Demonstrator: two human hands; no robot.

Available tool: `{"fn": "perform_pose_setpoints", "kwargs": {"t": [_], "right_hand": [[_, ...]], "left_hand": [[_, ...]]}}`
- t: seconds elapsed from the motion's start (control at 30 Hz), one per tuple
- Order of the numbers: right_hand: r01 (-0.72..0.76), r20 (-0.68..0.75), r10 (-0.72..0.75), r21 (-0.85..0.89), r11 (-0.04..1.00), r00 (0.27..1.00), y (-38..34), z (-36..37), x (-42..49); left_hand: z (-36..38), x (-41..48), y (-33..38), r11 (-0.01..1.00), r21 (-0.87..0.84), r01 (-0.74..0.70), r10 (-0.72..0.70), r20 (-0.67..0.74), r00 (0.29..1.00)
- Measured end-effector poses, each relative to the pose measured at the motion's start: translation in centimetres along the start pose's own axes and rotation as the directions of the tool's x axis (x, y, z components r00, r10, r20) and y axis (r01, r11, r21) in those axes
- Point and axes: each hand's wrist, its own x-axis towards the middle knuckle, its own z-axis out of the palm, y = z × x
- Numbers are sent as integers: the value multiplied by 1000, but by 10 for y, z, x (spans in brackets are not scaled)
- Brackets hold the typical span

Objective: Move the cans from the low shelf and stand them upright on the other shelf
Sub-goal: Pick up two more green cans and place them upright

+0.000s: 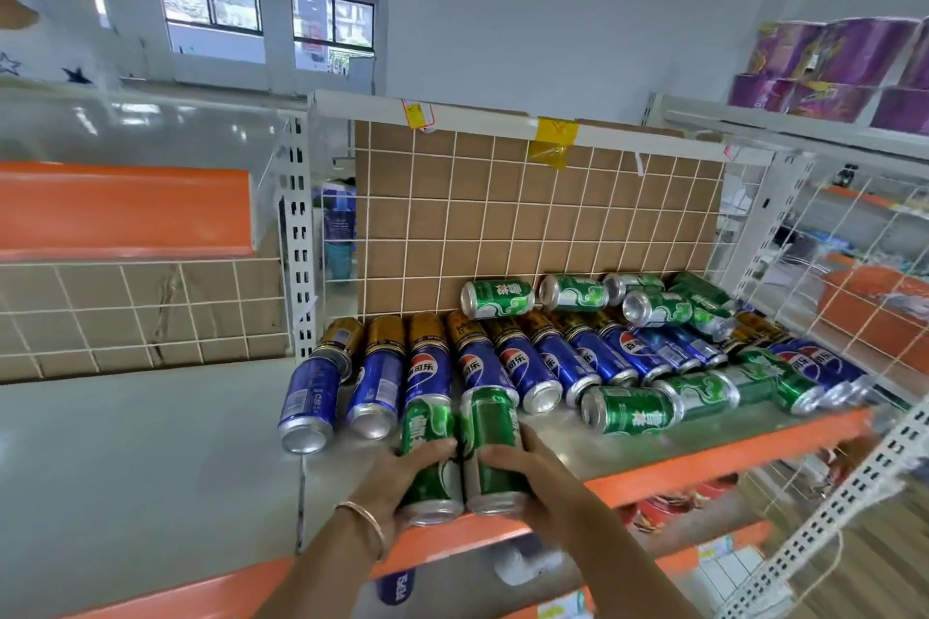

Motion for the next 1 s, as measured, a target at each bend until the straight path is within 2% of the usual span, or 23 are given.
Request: {"fn": "perform_pose_setpoints", "kwargs": {"t": [0.1,0.23,0.37,0.47,0.6,0.77,1.0], "right_hand": [[-8,98,5,27,1000,995,-5,1,-2],[24,292,-2,-69,997,956,-16,18,1],[146,334,-56,-250,957,941,-7,53,11],[266,360,-120,-389,882,925,7,92,12],[376,468,-172,-389,841,867,28,155,7],[243,525,-86,-237,941,847,57,247,-3],[123,642,71,-252,960,763,107,383,-26]], "left_hand": [[-1,-7,2,998,-50,-25,25,9,1000],[-10,-24,7,991,-114,-74,69,-44,997],[-34,-46,2,978,-116,-171,149,-184,972],[-62,-68,1,967,-84,-239,203,-307,930],[-106,-108,7,937,-68,-343,282,-432,857],[-175,-171,21,903,-42,-427,339,-541,769],[-276,-271,38,881,-21,-472,346,-653,674]]}}
